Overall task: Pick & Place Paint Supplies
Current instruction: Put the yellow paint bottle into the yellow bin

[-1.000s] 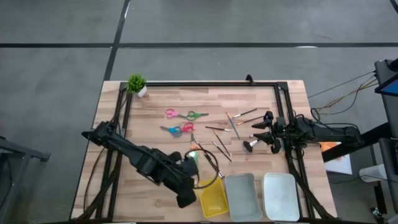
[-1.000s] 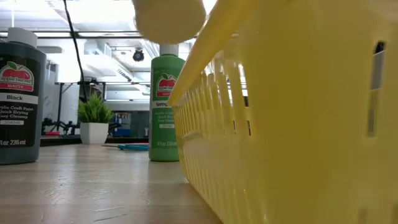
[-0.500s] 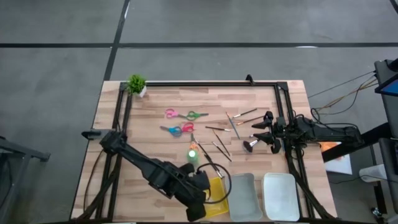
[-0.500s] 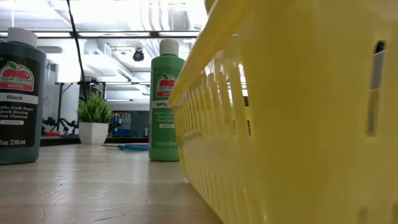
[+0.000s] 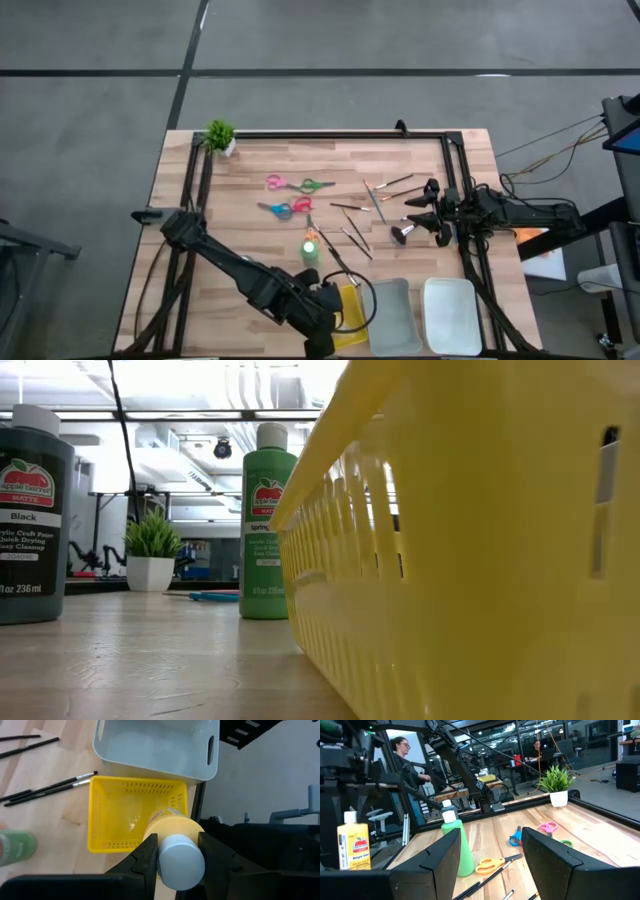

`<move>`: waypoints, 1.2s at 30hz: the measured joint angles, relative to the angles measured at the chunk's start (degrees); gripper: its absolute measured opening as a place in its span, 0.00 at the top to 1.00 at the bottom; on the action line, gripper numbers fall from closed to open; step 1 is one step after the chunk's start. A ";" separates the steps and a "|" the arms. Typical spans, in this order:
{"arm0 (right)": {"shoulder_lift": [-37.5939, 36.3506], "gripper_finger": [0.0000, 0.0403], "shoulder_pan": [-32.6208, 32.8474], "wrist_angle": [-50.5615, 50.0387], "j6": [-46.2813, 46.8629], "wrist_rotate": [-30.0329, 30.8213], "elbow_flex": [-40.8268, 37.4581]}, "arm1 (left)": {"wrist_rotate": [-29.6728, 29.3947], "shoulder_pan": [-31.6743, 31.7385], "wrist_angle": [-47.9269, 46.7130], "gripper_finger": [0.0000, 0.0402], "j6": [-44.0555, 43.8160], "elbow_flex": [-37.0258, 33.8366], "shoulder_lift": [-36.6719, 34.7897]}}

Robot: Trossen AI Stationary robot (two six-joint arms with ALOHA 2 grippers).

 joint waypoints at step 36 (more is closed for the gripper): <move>0.00 0.49 0.00 -0.02 0.00 -0.01 0.00 | 4.93 -0.08 6.12 0.66 -1.68 -9.86 -0.07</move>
